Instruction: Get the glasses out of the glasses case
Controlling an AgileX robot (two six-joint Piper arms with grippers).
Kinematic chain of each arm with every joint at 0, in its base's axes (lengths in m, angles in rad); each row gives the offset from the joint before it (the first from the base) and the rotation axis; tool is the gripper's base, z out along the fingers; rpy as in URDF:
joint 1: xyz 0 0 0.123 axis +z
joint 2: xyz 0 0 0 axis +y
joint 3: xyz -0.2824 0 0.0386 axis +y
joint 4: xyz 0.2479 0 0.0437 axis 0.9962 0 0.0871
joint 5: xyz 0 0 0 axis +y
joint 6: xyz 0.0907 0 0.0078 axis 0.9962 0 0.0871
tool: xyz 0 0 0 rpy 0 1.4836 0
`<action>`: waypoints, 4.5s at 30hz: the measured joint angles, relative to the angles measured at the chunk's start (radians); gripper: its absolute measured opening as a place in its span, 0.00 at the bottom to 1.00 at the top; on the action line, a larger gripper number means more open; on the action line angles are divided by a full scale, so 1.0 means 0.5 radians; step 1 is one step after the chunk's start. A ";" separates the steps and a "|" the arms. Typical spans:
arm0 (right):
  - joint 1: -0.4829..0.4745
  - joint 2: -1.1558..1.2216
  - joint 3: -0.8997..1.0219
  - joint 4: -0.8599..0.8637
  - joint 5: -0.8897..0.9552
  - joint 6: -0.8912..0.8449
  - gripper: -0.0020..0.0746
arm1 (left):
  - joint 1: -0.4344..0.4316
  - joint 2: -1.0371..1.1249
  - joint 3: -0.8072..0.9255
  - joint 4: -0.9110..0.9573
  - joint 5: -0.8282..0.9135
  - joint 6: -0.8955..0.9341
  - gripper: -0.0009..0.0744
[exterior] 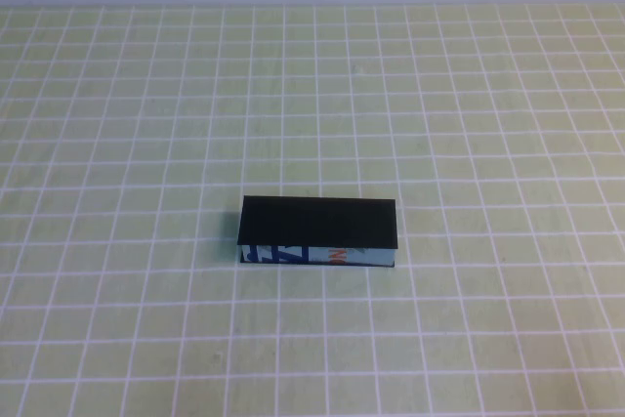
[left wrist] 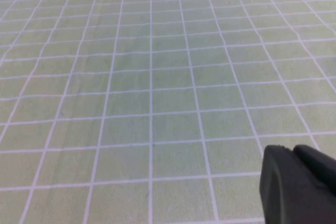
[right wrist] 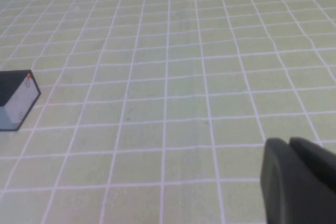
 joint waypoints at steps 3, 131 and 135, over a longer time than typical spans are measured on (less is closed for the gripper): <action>0.000 0.000 0.000 0.000 0.000 0.000 0.00 | 0.000 0.000 0.000 0.000 0.000 0.000 0.01; 0.000 0.078 -0.199 1.107 -0.180 0.050 0.00 | -0.277 4.445 -3.202 -1.941 1.032 1.843 0.01; 0.000 0.399 -0.480 1.093 0.199 0.031 0.00 | -0.277 4.445 -3.202 -1.941 1.055 1.843 0.01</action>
